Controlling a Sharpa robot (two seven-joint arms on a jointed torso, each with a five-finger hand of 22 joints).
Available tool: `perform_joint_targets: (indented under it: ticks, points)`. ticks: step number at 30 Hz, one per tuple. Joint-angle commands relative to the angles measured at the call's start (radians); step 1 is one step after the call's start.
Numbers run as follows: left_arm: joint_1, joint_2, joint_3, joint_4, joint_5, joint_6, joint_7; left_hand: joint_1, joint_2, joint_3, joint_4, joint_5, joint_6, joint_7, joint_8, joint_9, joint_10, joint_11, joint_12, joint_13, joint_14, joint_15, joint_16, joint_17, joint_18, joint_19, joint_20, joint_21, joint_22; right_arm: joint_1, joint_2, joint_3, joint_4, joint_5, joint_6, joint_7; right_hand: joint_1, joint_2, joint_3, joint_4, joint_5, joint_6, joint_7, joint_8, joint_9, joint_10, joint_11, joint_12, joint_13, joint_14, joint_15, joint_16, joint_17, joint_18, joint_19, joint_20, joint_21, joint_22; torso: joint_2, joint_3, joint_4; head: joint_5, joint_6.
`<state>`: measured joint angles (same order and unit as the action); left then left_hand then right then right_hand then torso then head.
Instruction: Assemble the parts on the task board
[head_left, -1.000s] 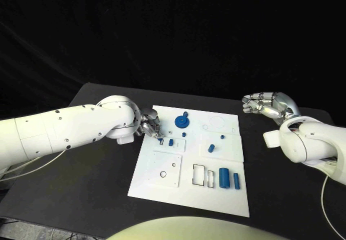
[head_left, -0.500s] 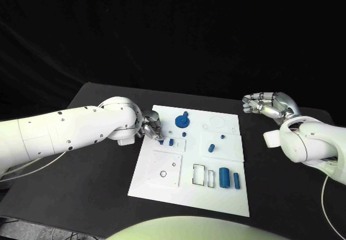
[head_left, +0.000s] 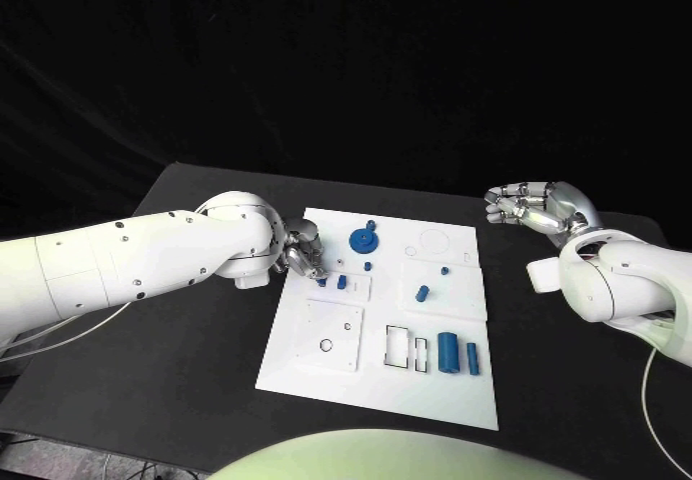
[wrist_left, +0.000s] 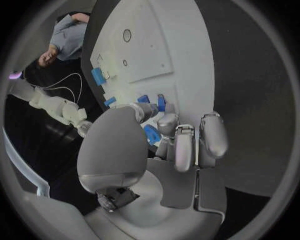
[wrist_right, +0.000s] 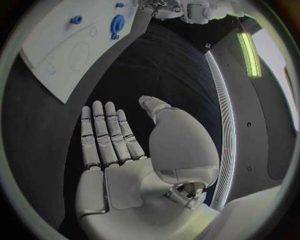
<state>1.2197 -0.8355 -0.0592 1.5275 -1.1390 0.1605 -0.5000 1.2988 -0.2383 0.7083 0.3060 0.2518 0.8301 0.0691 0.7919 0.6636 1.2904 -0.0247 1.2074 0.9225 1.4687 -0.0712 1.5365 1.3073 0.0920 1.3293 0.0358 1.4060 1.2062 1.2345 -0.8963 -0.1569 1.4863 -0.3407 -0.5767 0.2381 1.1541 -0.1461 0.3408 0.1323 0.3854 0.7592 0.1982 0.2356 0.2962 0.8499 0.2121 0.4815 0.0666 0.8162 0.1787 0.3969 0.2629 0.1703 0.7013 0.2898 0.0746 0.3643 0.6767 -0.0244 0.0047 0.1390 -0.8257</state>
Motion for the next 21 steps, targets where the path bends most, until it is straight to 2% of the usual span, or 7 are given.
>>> perform_joint_targets:
  ticks: [1,21]
  points:
    - [-0.004,0.001,-0.002,0.001,-0.016,0.025,-0.006,0.007,-0.004,0.132,-0.125,0.006,0.024,-0.020,0.006,0.087,0.009,0.000,0.004,0.000,0.083,-0.007,0.005,0.191,-0.013,0.005,0.000,0.007,0.001,-0.001,0.001,0.000,-0.001,-0.006,0.010,0.011,0.005,0.008,0.005,-0.003,0.004,-0.004,0.075,0.004,0.001,-0.008,-0.001,0.005,0.000,-0.005,0.000,0.004,-0.002,0.001,-0.008,-0.001,-0.001,-0.001,0.000,0.0004,0.0004,0.001,-0.002]
    - [-0.008,-0.003,-0.002,0.013,0.005,0.011,-0.008,0.004,-0.010,0.161,-0.136,0.005,0.030,-0.021,0.009,0.089,0.015,-0.002,0.005,0.003,0.083,-0.010,0.005,0.191,-0.014,0.010,-0.002,0.011,0.009,-0.004,0.003,0.000,-0.003,-0.006,0.010,0.012,0.005,0.008,0.005,-0.003,0.004,-0.004,0.075,0.004,0.001,-0.008,-0.001,0.005,0.000,-0.005,0.000,0.005,-0.003,0.001,-0.009,-0.001,-0.001,-0.002,0.000,-0.0015,0.0006,0.002,-0.002]
